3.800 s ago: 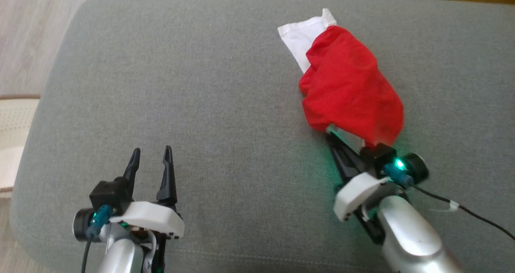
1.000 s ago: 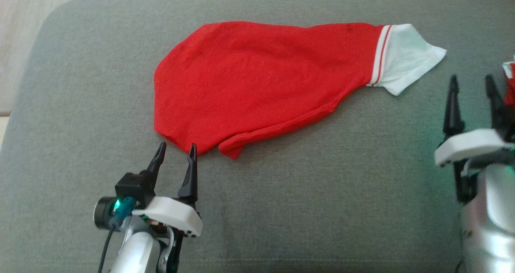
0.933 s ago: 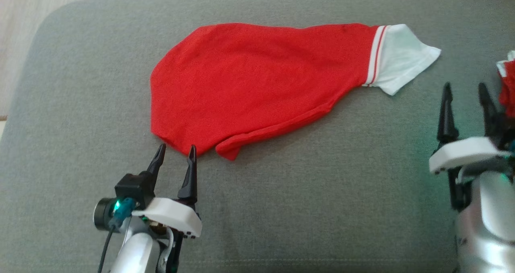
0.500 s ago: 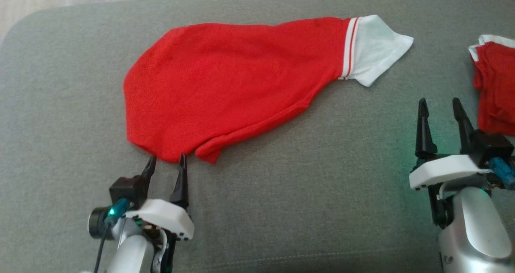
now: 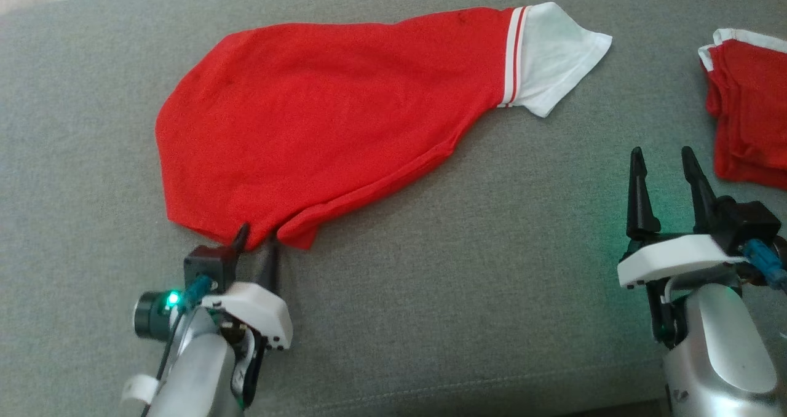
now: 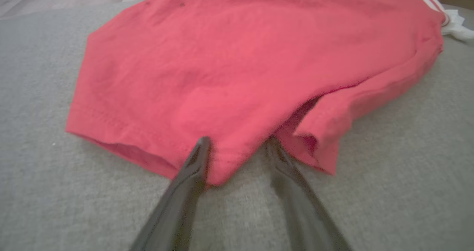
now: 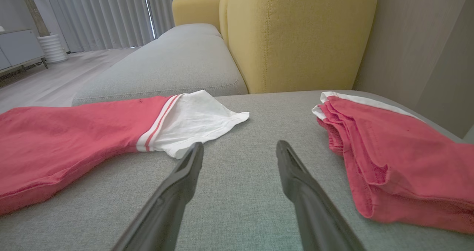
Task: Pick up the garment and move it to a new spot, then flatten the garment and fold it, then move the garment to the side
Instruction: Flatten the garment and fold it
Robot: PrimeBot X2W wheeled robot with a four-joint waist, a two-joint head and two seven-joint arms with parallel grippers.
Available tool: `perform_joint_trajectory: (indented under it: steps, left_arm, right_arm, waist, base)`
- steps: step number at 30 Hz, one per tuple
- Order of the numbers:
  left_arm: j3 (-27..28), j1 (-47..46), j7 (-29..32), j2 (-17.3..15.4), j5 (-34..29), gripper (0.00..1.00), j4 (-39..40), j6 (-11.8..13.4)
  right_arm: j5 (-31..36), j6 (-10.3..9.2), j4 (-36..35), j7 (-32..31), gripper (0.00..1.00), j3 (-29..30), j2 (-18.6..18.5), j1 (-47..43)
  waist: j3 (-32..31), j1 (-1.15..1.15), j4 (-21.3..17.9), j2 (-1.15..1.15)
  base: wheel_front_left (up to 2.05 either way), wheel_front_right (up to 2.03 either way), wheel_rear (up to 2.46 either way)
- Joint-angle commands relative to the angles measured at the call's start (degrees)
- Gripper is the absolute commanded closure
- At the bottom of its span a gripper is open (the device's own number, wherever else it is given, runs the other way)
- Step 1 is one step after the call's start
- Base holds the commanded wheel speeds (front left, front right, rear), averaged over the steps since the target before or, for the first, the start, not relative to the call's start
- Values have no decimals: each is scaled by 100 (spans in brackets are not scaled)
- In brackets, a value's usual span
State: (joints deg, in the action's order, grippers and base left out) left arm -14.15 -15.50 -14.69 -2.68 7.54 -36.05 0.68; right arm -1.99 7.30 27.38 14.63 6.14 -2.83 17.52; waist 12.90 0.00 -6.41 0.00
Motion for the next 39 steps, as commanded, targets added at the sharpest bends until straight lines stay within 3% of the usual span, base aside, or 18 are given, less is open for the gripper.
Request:
perform_joint_trajectory:
  steps: [1,2,11,16,20,27,28,29,30,31,32,33,36,37,38,39]
  left_arm:
    - [188,-245,-30,-77,-51,88,84,-6]
    - [201,-286,-30,-85,-61,100,48,-12]
    - [324,-628,-30,-214,-173,100,608,-118]
    - [416,-1264,-30,-663,-337,100,790,-215]
    - [426,-1901,1,-1136,-491,100,503,-369]
    - [294,-2590,92,-1520,-541,100,-134,-616]
    - [304,-2659,98,-1531,-482,93,-278,-643]
    - [277,-2715,102,-1555,-471,66,-416,-666]
    - [258,-2760,94,-1556,-445,13,-524,-684]
    - [261,-2793,83,-1543,-396,13,-629,-698]
    - [247,-2815,75,-1546,-369,60,-736,-711]
    - [256,-2836,59,-1544,-325,100,-817,-719]
    - [252,-2873,15,-1569,-279,100,-977,-730]
    - [244,-2884,3,-1572,-286,96,-998,-715]
    - [261,-2887,-6,-1551,-270,55,-997,-670]
    - [292,-2890,-14,-1531,-240,0,-987,-630]
  right_arm:
    - [-42,19,-209,37,0,-148,-6,165]
    - [-55,19,-216,37,0,-152,-6,167]
    - [-175,19,-233,37,0,-69,-5,105]
    - [-275,19,-227,37,0,-160,-5,101]
    - [-371,19,-254,37,0,-326,-5,170]
    - [-523,19,-316,37,0,-567,-5,273]
    - [-541,19,-326,37,0,-599,-5,277]
    - [-558,19,-333,37,0,-628,-5,283]
    - [-572,19,-338,37,0,-650,-5,291]
    - [-583,19,-340,37,0,-661,-5,296]
    - [-589,19,-343,37,0,-664,-5,299]
    - [-591,19,-345,37,0,-662,-5,300]
    - [-578,19,-353,37,0,-641,-5,291]
    - [-566,19,-349,37,0,-626,-5,287]
    - [-553,19,-340,37,0,-609,-5,281]
    - [-542,19,-329,37,0,-601,-5,279]
  waist:
    - [16,0,-14,0]
    - [21,0,-18,0]
    - [-42,0,103,0]
    - [-54,0,155,0]
    - [26,0,82,0]
    - [192,0,-95,0]
    - [211,0,-119,0]
    - [227,0,-143,0]
    - [241,0,-165,0]
    - [246,0,-176,0]
    - [246,0,-183,0]
    - [243,0,-185,0]
    - [220,0,-164,0]
    - [205,0,-144,0]
    - [184,0,-120,0]
    - [165,0,-95,0]
  base:
    - [0,0,0]
    - [0,0,0]
    - [0,0,0]
    - [0,0,0]
    - [0,0,0]
    - [0,0,0]
    - [0,0,0]
    - [0,0,0]
    - [0,0,0]
    - [0,0,0]
    - [0,0,0]
    - [0,0,0]
    - [0,0,0]
    - [0,0,0]
    - [0,0,0]
    - [0,0,0]
